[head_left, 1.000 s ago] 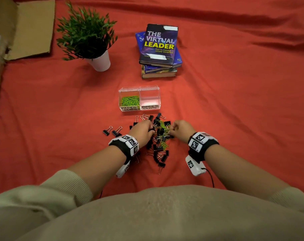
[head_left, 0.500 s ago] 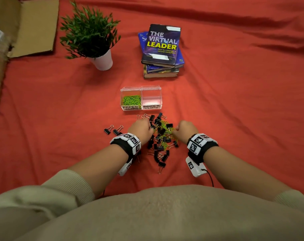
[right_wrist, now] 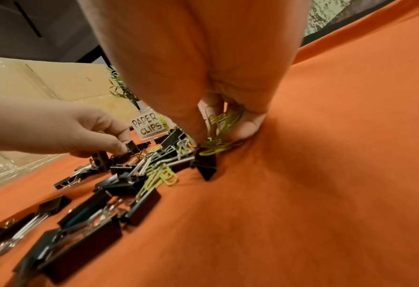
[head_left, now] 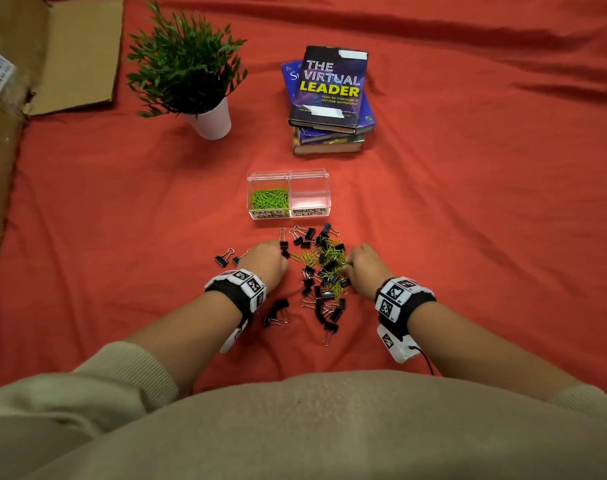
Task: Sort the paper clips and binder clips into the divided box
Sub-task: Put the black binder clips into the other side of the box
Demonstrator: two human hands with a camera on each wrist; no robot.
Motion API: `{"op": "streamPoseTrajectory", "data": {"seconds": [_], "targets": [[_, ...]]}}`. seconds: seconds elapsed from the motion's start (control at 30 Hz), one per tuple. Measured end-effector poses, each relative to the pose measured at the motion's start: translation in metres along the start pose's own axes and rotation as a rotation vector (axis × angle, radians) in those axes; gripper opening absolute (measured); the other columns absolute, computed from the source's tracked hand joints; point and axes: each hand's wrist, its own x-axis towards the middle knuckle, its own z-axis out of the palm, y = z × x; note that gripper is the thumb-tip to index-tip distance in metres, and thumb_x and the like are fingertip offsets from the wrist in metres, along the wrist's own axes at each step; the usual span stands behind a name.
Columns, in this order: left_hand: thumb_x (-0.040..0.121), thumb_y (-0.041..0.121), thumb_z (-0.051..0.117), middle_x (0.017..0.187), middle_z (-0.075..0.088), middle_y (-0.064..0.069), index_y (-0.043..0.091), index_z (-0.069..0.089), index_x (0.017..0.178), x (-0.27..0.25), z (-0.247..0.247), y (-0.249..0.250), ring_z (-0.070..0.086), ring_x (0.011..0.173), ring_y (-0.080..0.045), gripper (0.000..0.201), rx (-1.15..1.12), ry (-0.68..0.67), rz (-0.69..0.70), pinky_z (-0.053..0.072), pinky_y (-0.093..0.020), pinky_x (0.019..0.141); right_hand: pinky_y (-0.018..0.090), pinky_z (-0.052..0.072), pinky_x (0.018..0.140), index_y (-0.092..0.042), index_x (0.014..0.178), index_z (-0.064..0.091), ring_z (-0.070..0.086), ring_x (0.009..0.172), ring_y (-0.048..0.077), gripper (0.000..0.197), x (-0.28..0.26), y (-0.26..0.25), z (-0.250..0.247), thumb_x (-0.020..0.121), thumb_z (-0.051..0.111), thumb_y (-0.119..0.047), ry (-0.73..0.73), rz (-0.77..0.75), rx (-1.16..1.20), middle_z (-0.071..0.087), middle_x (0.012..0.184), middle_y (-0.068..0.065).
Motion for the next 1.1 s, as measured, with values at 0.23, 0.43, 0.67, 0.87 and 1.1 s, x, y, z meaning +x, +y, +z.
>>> {"op": "streamPoseTrajectory", "data": {"seconds": [0.23, 0.43, 0.67, 0.87, 1.1], "targets": [[0.083, 0.010, 0.050, 0.108, 0.063, -0.012, 0.013, 0.050, 0.111, -0.005, -0.009, 0.007, 0.059, 0.101, -0.034, 0.027, -0.073, 0.049, 0.122, 0.047, -0.040, 0.078, 0.023, 0.037, 0.068, -0.002, 0.098, 0.058, 0.052, 0.082, 0.020, 0.016, 0.002, 0.002, -0.014, 0.095, 0.049, -0.014, -0.128, 0.046, 0.025, 0.054, 0.091, 0.009], [0.087, 0.005, 0.049, 0.109, 0.057, -0.006, 0.029, 0.056, 0.122, 0.007, -0.001, 0.009, 0.057, 0.106, -0.029, 0.043, 0.057, -0.059, 0.292, 0.050, -0.039, 0.079, 0.021, 0.045, 0.064, -0.017, 0.086, 0.058, 0.058, 0.075, 0.015, 0.009, 0.001, 0.003, -0.032, 0.093, 0.055, -0.021, -0.212, 0.022, 0.268, 0.064, 0.084, 0.002], [0.092, 0.012, 0.050, 0.112, 0.057, -0.009, 0.014, 0.057, 0.112, 0.015, -0.004, 0.007, 0.054, 0.110, -0.029, 0.021, 0.146, -0.041, 0.339, 0.047, -0.040, 0.087, 0.020, 0.048, 0.058, -0.014, 0.084, 0.063, 0.053, 0.058, 0.010, 0.006, 0.011, -0.012, -0.055, 0.090, 0.061, -0.015, -0.292, 0.029, 0.611, 0.060, 0.070, 0.000], [0.096, 0.008, 0.038, 0.123, 0.050, -0.015, 0.002, 0.046, 0.120, 0.008, 0.000, 0.008, 0.050, 0.115, -0.033, 0.026, 0.326, -0.057, 0.315, 0.045, -0.042, 0.091, 0.026, 0.048, 0.063, -0.011, 0.080, 0.064, 0.053, 0.063, 0.014, 0.009, 0.040, -0.046, -0.069, 0.088, 0.061, -0.010, -0.282, 0.033, 0.860, 0.060, 0.075, 0.005], [0.097, 0.017, 0.035, 0.121, 0.051, -0.018, 0.001, 0.047, 0.118, -0.002, -0.002, -0.002, 0.051, 0.112, -0.034, 0.029, 0.153, -0.034, 0.282, 0.040, -0.041, 0.094, 0.024, 0.049, 0.057, -0.011, 0.073, 0.062, 0.052, 0.056, 0.014, 0.016, 0.099, -0.113, -0.072, 0.089, 0.059, -0.009, -0.088, -0.025, 0.703, 0.058, 0.067, 0.004]]}}
